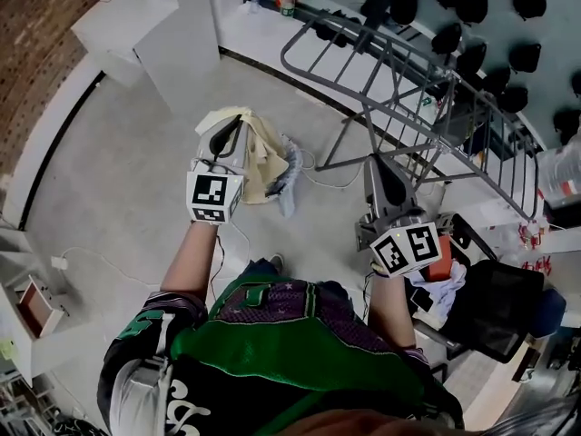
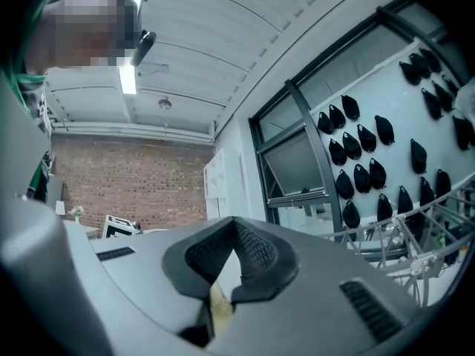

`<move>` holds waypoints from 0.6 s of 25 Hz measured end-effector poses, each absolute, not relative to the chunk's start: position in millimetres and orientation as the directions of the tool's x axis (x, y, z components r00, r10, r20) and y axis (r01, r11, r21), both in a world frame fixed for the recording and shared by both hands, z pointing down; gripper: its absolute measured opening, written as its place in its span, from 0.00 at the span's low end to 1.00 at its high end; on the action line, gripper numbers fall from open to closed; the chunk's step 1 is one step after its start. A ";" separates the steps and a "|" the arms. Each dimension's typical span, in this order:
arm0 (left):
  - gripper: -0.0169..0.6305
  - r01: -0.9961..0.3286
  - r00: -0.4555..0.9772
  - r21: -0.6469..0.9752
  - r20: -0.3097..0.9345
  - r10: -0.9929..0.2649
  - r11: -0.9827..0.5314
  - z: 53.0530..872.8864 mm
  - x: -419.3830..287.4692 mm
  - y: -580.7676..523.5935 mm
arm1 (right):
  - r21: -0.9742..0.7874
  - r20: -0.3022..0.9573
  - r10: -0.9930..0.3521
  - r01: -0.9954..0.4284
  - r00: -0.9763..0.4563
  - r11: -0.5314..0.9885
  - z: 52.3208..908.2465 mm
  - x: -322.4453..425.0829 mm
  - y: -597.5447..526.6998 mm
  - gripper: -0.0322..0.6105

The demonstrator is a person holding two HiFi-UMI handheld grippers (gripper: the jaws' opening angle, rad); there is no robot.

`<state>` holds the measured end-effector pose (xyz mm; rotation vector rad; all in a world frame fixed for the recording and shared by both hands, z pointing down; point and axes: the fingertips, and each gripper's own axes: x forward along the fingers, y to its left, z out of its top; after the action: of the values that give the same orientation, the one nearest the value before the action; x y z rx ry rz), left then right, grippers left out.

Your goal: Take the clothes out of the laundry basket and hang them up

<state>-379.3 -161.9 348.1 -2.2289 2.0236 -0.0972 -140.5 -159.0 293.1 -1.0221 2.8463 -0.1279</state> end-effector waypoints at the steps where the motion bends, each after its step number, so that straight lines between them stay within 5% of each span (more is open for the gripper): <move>1: 0.07 -0.985 0.108 -0.143 -0.053 -0.993 -0.100 337.9 -371.6 -161.9 | -0.118 -0.086 -0.641 -0.631 -0.763 0.767 289.9 -134.3 -158.8 0.05; 15: 0.07 -0.973 0.178 -0.182 -0.204 -0.963 -0.141 225.7 -243.8 -169.4 | -0.089 -0.176 -0.589 -0.583 -0.789 0.808 249.1 -42.0 -164.3 0.05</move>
<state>-243.8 -169.4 225.7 -2.1857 1.8543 0.0552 -42.0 -164.3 249.1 -0.9170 2.7985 -0.0443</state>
